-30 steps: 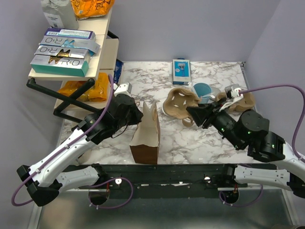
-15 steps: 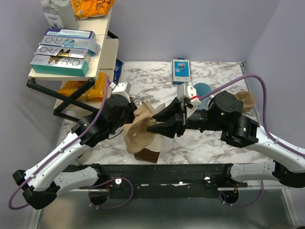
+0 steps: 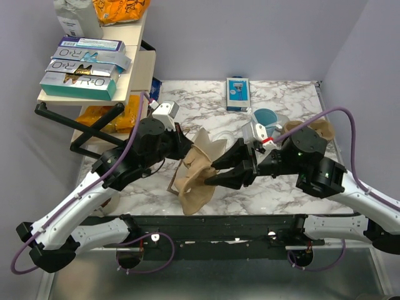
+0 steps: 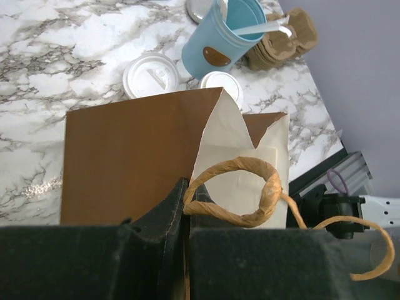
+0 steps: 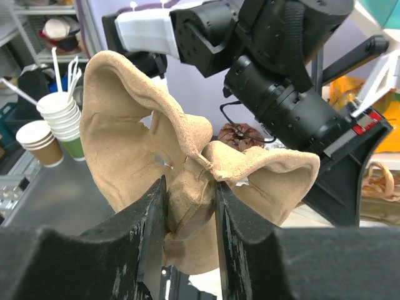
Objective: Pack the takeout coffee
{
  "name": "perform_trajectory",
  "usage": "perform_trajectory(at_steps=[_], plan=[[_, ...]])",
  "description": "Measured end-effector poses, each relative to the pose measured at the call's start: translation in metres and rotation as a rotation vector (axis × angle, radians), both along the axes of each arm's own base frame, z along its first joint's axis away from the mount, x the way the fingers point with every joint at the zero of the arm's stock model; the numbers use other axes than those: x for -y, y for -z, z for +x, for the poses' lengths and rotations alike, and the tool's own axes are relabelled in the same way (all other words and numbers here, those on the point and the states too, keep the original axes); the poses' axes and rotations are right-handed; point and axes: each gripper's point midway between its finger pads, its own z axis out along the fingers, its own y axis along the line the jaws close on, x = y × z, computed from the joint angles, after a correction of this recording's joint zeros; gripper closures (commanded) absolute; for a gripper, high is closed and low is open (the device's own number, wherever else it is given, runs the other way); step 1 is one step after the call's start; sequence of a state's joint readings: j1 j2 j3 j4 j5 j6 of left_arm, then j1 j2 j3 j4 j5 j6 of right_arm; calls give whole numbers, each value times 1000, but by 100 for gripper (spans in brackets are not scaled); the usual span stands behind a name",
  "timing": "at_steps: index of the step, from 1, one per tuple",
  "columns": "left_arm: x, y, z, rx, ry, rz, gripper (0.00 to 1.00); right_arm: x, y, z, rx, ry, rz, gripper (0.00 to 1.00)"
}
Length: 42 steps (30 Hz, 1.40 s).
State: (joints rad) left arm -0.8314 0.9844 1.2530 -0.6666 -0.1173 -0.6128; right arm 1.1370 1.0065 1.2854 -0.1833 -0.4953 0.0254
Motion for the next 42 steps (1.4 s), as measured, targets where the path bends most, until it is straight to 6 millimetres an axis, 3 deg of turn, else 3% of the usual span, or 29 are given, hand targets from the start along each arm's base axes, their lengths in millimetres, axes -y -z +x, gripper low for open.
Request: perform_trajectory(at_steps=[10,16,29,42], plan=[[3,13,3,-17,33,50,100,-5,51,38,-105,-13,-97,72],[2,14,5,-8,34,63,100,-5,64,40,-126,-52,-130,73],[12,18,4,-21,70,47,100,16,80,40,-143,-4,-147,73],[19,13,0,-22,105,16,100,15,103,53,-209,66,-225,74]])
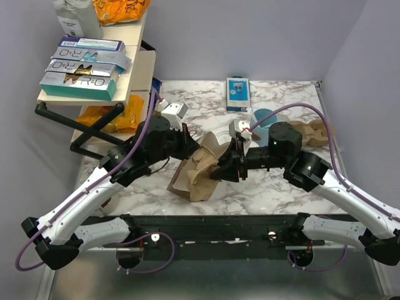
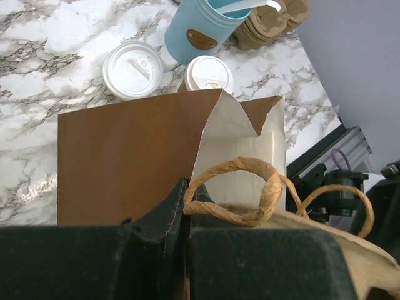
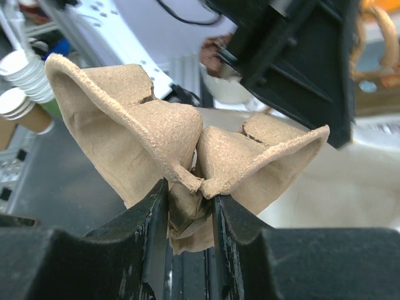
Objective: Pack the takeout coffee
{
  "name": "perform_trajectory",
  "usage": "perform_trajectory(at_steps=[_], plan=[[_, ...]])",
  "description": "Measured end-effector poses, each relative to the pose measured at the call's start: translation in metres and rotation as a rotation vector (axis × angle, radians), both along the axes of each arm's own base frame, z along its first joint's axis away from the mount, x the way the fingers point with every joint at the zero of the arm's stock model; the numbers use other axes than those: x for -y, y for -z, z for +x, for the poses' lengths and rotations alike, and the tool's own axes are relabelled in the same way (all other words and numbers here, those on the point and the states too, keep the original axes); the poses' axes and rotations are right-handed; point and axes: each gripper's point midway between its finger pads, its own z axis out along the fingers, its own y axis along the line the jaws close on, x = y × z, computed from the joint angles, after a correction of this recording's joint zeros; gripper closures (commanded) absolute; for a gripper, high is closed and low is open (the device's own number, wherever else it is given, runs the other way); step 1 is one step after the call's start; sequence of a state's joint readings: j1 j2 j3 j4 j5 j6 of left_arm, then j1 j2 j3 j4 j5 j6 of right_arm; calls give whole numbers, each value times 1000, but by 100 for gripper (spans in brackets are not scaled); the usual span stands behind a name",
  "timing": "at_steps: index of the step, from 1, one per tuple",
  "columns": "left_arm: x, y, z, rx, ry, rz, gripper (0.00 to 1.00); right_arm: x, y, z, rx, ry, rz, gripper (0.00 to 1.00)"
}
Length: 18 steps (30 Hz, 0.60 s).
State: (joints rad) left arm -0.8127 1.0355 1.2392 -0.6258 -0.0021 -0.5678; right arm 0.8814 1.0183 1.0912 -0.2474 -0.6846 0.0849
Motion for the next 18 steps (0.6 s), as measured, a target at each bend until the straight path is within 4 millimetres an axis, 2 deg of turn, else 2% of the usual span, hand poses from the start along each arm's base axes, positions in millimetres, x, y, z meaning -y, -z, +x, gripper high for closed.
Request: perform_trajectory(at_steps=[5,9,18], plan=[[4,-1,-3,0,33,-11,100,5,17,27,-18,144,-111,75],[7,-4,-5,12,61,-16,100,8,26,40,10,192,-177,76],[15,-6,-6,32,112,-28,100,15,21,53,200,170,-262,77]])
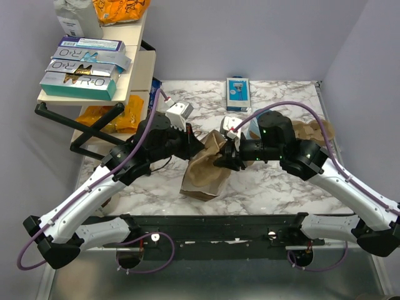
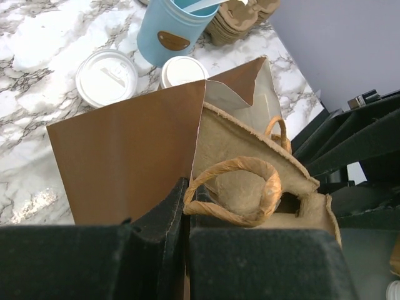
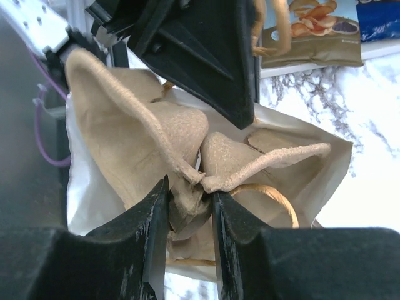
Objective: Pack the takeout coffee
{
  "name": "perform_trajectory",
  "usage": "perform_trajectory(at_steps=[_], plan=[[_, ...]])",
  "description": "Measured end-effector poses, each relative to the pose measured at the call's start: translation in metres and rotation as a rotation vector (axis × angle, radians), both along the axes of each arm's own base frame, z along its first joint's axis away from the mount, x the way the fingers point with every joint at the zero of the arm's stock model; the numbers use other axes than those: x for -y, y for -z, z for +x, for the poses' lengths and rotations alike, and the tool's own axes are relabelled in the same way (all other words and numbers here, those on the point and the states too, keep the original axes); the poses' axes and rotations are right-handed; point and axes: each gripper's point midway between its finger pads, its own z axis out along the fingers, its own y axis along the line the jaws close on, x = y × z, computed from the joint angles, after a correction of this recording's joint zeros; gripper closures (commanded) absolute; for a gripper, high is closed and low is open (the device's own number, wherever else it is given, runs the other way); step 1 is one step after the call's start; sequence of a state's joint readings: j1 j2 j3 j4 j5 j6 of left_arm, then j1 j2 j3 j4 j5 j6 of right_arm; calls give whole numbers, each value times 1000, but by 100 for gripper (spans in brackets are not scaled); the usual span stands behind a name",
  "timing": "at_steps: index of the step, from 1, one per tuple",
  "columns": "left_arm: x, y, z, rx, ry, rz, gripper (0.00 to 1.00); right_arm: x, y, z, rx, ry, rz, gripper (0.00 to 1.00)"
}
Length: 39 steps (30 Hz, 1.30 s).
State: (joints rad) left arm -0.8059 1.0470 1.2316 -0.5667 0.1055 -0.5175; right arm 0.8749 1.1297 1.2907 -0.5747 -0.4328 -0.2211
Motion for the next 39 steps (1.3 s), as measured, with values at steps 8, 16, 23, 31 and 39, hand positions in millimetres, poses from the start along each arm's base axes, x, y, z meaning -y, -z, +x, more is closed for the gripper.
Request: perform_trajectory(at_steps=[8,16,23,31,39], plan=[[3,7,3,-18,10,16,100,5,26,15,95,-48,-178,77],[4,7,1,-22,22,12,100,10,48,23,69,-43,-290,76],[7,12,4,-44,18,16,100,3,72,34,48,-12,-404,72],[1,20,12,-91,-50,22,100,-1,85,47,71,64,-481,16],[3,18,12,-99,-60,6,100,1,59,47,120,140,-363,2]])
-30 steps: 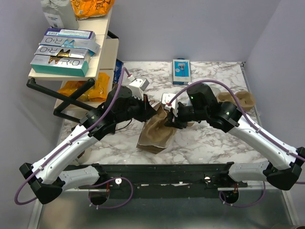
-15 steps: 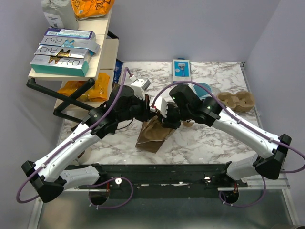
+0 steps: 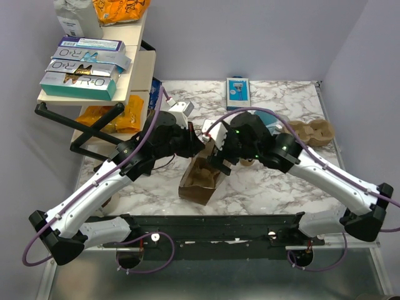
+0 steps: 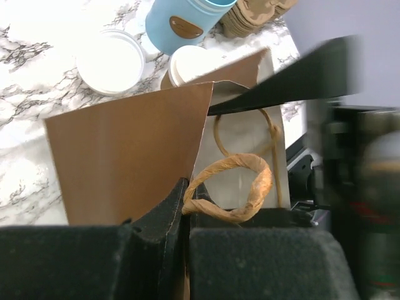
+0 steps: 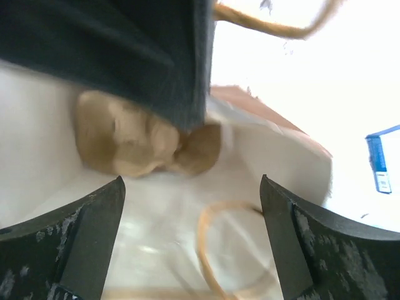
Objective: Pack the takeout coffee
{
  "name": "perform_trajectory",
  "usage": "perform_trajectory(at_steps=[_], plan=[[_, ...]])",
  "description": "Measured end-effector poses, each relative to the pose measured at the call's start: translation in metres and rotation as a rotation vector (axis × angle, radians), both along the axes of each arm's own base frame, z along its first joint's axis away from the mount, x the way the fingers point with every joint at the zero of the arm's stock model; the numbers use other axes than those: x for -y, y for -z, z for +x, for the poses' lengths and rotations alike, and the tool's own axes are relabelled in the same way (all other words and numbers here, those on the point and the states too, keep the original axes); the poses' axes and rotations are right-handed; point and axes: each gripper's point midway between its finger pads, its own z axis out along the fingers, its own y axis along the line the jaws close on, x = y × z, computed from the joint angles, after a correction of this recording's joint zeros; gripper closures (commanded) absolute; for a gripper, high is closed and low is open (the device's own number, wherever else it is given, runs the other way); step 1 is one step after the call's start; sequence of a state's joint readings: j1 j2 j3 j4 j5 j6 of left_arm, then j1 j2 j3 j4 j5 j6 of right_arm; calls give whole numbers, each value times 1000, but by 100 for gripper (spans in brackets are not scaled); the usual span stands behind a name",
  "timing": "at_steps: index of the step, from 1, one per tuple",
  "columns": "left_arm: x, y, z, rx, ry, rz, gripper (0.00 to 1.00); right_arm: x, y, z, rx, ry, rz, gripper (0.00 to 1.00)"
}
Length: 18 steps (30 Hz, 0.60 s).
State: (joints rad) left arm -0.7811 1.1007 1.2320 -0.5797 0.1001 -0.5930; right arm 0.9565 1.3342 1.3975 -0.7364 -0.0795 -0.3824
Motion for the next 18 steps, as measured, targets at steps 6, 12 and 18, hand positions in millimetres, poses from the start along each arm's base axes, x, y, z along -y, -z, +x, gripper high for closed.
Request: perform_trajectory(at_steps=[6,12,18], plan=[[-8,6,5,-17,-59,26,100,17,-83,1,117,141,290,0],[-20,15,11,-33,-143,66,100,47,-132,8,173,350,518,0],[-35,17,17,-52,-242,90,100,53,-124,19,80,530,587,0]])
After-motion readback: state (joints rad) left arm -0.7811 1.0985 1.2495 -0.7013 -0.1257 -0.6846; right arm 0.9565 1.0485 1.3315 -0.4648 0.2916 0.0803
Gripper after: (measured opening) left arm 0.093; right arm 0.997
